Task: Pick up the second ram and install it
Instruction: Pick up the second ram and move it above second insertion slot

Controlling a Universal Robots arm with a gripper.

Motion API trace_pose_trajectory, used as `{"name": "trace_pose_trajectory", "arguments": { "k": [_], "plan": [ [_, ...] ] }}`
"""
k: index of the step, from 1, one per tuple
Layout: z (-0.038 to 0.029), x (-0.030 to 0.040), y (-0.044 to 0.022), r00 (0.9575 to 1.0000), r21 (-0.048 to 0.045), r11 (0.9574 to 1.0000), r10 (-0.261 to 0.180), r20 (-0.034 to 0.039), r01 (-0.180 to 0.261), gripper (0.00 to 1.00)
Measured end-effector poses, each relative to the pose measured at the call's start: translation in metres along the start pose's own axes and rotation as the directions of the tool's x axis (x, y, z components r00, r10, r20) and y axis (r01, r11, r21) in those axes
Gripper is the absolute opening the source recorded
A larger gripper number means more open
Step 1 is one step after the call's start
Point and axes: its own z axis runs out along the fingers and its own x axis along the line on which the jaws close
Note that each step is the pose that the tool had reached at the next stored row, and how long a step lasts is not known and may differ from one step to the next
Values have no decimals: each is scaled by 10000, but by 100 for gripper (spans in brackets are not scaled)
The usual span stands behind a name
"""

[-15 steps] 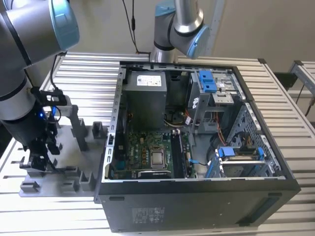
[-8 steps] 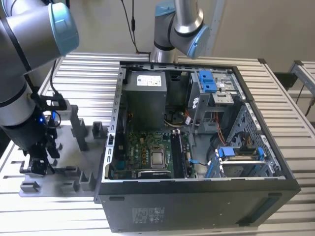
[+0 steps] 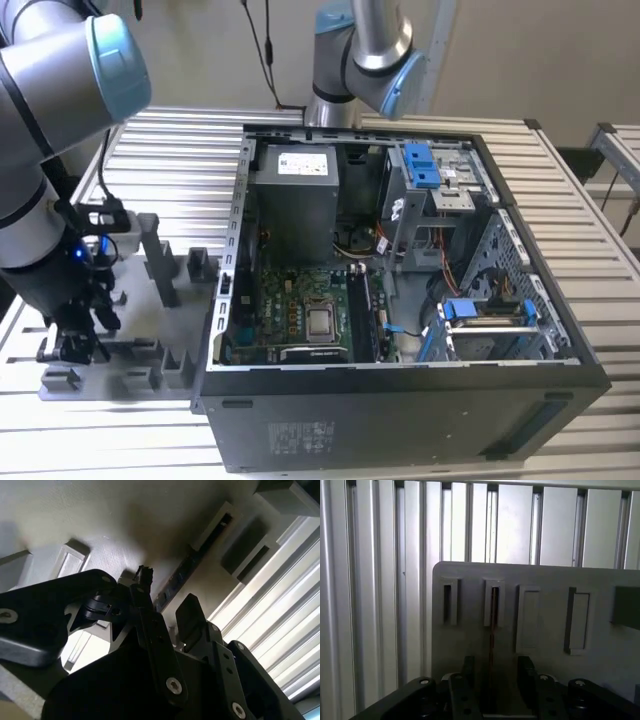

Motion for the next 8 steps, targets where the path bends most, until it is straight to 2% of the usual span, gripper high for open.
{"name": "trace_pose_trajectory", "arguments": {
  "k": [2,8],
  "plan": [
    [6,9,3,10000,74,10000,-3,-2,3,48],
    [9,9,3,10000,88,10000,-3,-1,3,48]
  ]
}}
